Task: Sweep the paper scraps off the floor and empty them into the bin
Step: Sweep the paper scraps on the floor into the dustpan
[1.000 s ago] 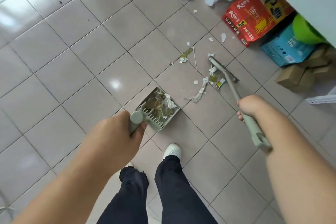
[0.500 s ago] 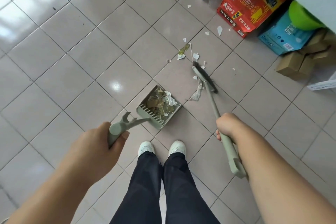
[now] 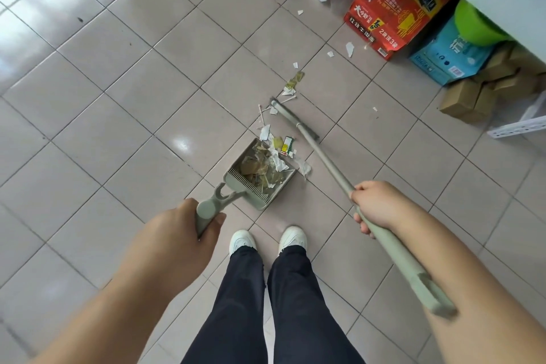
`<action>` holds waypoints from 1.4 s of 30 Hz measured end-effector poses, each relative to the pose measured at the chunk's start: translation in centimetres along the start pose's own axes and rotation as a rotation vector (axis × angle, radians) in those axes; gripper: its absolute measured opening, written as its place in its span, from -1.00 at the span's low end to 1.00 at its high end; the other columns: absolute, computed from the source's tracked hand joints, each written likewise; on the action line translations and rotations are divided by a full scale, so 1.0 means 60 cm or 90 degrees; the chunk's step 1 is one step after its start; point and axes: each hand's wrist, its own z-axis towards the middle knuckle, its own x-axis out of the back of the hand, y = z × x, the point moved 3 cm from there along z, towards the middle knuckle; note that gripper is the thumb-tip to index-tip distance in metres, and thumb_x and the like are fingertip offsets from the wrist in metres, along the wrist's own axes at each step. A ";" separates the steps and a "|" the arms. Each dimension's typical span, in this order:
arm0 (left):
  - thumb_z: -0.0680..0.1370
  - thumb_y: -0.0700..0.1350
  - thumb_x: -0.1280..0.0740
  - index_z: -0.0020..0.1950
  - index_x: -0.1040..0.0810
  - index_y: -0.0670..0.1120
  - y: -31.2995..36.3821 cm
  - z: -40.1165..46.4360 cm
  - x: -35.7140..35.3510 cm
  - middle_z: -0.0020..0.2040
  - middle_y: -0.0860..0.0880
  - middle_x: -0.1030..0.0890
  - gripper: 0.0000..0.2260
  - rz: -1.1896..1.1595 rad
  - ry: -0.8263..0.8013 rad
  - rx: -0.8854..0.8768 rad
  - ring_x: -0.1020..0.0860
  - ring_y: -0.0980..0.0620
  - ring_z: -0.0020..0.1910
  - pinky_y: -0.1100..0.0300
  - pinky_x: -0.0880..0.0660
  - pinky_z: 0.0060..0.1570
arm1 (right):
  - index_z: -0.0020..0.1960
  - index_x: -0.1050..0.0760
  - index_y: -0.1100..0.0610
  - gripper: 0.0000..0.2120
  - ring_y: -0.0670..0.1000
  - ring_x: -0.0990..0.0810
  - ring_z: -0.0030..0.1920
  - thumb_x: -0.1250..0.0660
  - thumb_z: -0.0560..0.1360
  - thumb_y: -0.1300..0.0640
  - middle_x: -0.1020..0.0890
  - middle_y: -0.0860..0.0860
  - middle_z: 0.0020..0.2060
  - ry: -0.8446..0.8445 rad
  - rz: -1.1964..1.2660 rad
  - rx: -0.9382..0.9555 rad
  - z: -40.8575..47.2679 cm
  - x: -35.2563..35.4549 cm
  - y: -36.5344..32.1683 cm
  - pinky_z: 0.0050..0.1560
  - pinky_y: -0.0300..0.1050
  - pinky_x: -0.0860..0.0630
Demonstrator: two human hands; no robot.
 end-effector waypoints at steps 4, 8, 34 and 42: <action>0.53 0.18 -0.12 -0.28 -0.26 -0.05 0.000 -0.002 -0.003 -0.40 0.00 -0.46 -0.65 0.014 -0.002 0.005 -0.43 -0.07 -0.39 0.16 -0.30 -0.46 | 0.07 -0.38 0.17 -0.82 0.04 -0.42 -0.54 -0.03 0.57 0.24 -0.47 0.16 -0.35 0.031 -0.035 0.011 0.053 -0.048 -0.042 -0.45 -0.23 -0.42; 0.54 0.17 -0.12 -0.29 -0.24 -0.04 0.000 -0.005 -0.006 -0.40 0.02 -0.43 -0.65 0.018 -0.003 0.005 -0.39 -0.05 -0.41 0.16 -0.26 -0.47 | 0.25 -0.33 0.20 -0.72 0.06 -0.48 -0.54 -0.06 0.57 0.22 -0.51 0.18 -0.29 0.020 -0.115 -0.006 0.077 -0.103 -0.057 -0.51 -0.21 -0.45; 0.54 0.20 -0.11 -0.19 -0.27 -0.05 0.010 -0.002 -0.019 -0.39 0.05 -0.35 -0.67 0.014 0.016 0.028 -0.35 -0.08 -0.35 0.16 -0.20 -0.48 | 0.36 -0.30 0.34 -0.63 0.05 -0.43 -0.51 0.03 0.60 0.28 -0.45 0.18 -0.42 0.041 -0.218 0.073 0.107 -0.064 -0.180 -0.48 -0.19 -0.39; 0.53 0.20 -0.14 -0.33 -0.21 -0.02 0.012 -0.013 -0.030 -0.37 -0.01 -0.43 -0.63 -0.019 0.058 0.048 -0.39 -0.12 -0.35 0.15 -0.25 -0.45 | 0.32 -0.33 0.27 -0.68 0.06 -0.48 -0.62 -0.09 0.58 0.28 -0.50 0.19 -0.24 -0.010 -0.369 0.070 0.060 -0.114 -0.058 -0.64 -0.24 -0.44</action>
